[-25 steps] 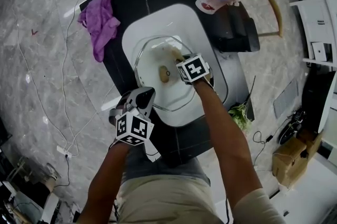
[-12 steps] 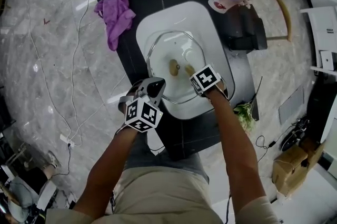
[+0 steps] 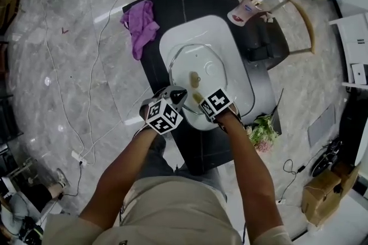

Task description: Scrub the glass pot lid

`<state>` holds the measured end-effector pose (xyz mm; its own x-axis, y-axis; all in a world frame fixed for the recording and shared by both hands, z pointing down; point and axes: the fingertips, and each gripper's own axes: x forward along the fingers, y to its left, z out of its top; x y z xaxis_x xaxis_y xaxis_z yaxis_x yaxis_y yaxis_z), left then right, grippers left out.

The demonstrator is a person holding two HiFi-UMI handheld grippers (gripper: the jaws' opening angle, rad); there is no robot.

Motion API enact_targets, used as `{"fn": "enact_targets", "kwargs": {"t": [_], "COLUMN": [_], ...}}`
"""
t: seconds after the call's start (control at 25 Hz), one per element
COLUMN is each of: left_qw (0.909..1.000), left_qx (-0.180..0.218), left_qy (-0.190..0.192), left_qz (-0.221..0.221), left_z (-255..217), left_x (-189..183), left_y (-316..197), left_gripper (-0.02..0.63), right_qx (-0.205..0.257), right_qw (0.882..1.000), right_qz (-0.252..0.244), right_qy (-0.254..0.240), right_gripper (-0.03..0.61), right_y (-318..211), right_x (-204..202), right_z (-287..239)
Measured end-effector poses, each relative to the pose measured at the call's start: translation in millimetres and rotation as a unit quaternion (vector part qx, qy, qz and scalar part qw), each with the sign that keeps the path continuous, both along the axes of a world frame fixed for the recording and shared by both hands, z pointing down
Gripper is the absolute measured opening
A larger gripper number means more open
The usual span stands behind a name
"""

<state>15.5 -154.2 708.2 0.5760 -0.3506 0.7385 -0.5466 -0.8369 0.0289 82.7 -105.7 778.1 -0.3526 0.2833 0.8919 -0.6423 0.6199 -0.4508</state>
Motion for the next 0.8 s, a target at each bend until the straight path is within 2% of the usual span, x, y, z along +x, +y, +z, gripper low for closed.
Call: {"fn": "enact_targets", "kwargs": {"t": [0.08,0.16,0.28,0.4,0.56,0.8], "left_qw": [0.9998,0.9999,0.9995,0.9984,0.9940,0.9805], "left_qx": [-0.016,-0.009,0.015,0.039,0.084,0.161], "left_qy": [0.007,0.010,0.015,0.027,0.063,0.109], "left_qz": [0.004,0.011,0.023,0.029,0.030,0.025], "left_z": [-5.9,-21.9,-58.2,-104.1,-183.1,-291.4], "left_x": [-0.6,-2.6,-9.8,-25.2,-46.6,-76.0], "left_y": [3.3,3.4,0.6,-7.0,-25.4,-32.6], "left_gripper": [0.017,0.017,0.017,0.017,0.017,0.017], "right_qx": [-0.015,-0.006,0.072,0.163,0.291,0.442], "right_qw": [0.999,0.998,0.993,0.975,0.935,0.859], "right_qz": [0.019,0.047,0.080,0.111,0.122,0.132], "right_qy": [-0.025,-0.041,-0.056,-0.099,-0.162,-0.221], "right_gripper": [0.100,0.098,0.098,0.098,0.098,0.098], "right_y": [7.8,6.4,-12.4,-32.8,-55.4,-69.5], "right_x": [-11.5,-16.9,-15.9,-18.3,-23.3,-28.8], "right_z": [-11.2,-24.9,-59.9,-119.8,-219.1,-358.9]}}
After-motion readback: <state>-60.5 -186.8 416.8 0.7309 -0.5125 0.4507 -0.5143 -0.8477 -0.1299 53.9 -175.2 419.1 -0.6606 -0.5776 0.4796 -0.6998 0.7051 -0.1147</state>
